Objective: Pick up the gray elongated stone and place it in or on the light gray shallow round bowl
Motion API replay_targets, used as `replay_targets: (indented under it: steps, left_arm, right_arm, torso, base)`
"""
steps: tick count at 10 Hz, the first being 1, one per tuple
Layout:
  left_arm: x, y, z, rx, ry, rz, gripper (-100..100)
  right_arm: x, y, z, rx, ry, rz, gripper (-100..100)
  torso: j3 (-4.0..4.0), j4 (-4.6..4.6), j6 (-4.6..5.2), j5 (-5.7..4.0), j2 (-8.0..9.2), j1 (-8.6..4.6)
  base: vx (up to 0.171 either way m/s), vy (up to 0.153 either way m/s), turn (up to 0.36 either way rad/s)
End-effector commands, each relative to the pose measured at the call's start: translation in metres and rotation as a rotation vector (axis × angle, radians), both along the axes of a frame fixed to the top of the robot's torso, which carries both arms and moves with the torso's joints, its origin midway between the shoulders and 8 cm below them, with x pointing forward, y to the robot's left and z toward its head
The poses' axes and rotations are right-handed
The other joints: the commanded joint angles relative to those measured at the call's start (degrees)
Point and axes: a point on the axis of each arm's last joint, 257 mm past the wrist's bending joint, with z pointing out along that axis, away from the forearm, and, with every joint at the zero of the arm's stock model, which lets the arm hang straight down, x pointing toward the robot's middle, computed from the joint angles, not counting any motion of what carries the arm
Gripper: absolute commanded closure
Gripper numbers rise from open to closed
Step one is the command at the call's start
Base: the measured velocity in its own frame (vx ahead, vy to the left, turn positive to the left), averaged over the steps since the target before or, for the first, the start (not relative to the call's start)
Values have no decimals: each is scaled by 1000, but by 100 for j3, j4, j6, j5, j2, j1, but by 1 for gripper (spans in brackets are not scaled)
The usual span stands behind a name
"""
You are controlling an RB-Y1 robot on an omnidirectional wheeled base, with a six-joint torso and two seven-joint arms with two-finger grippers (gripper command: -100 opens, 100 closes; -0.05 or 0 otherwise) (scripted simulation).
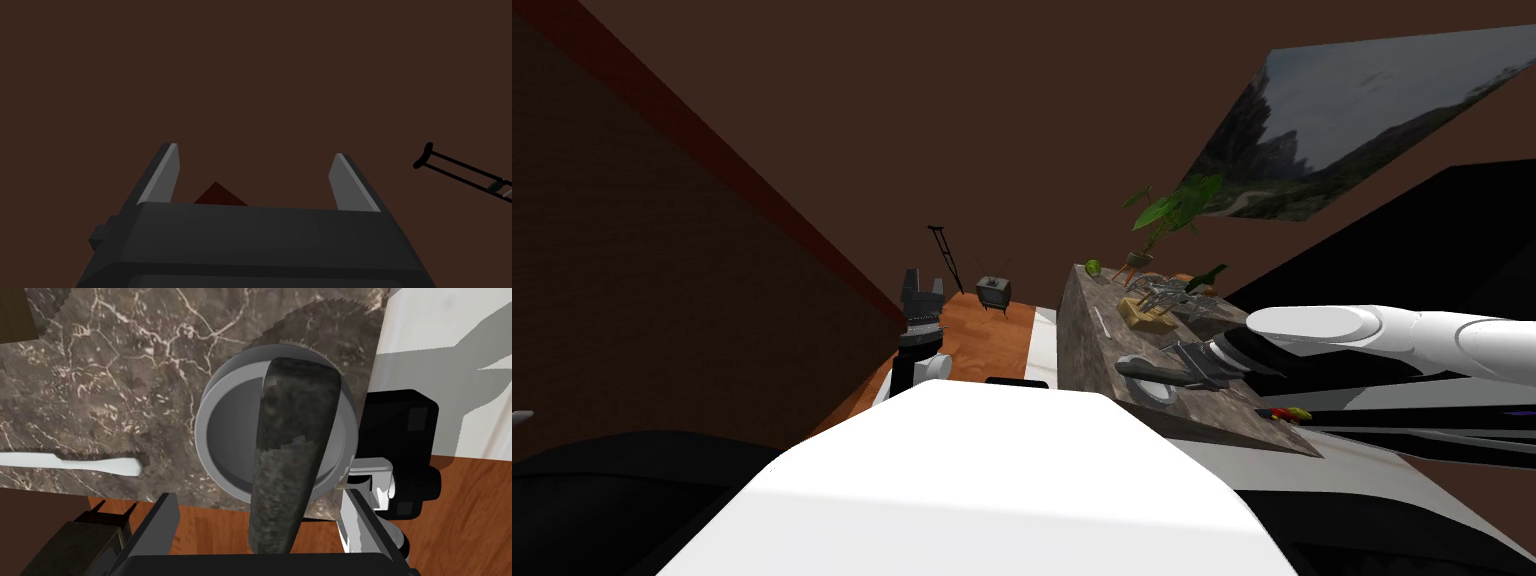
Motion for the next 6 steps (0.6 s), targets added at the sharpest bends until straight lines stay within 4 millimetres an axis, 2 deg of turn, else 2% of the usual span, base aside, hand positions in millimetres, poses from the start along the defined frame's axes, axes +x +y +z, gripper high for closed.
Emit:
replay_targets:
  steps: [1,6]
  left_arm:
    - [0,0,0,0,0,0,0]
    - [0,0,0,0,0,0,0]
  right_arm:
    - [0,0,0,0,0,0,0]
    - [0,0,0,0,0,0,0]
  torso:
    - [0,0,0,0,0,0]
    - [-1,0,0,3,-2,9]
  base:
    - [0,0,0]
    - [0,0,0]
